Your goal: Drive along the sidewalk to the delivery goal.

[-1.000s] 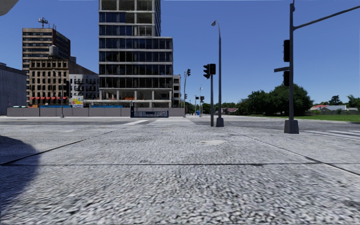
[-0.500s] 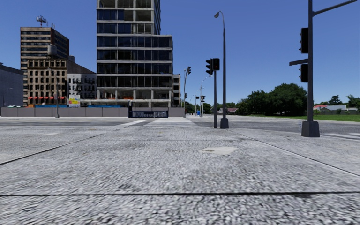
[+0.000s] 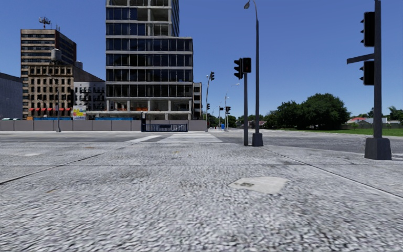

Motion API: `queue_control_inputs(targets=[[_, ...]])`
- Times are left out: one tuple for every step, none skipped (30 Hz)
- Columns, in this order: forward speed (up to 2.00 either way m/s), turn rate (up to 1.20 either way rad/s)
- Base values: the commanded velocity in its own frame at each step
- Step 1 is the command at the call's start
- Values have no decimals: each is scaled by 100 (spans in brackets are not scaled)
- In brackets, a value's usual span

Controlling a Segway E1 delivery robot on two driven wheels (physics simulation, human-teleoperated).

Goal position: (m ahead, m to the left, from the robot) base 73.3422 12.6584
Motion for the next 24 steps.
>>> queue_control_inputs(targets=[[200, 0], [200, 0], [200, 0], [200, 0], [200, 0], [200, 0], [200, 0], [200, 0], [200, 0], [200, 0], [200, 0], [200, 0], [200, 0], [200, 0], [200, 0], [200, 0], [200, 0], [200, 0], [200, 0], [200, 0], [200, 0], [200, 0], [200, 0], [200, 0]])
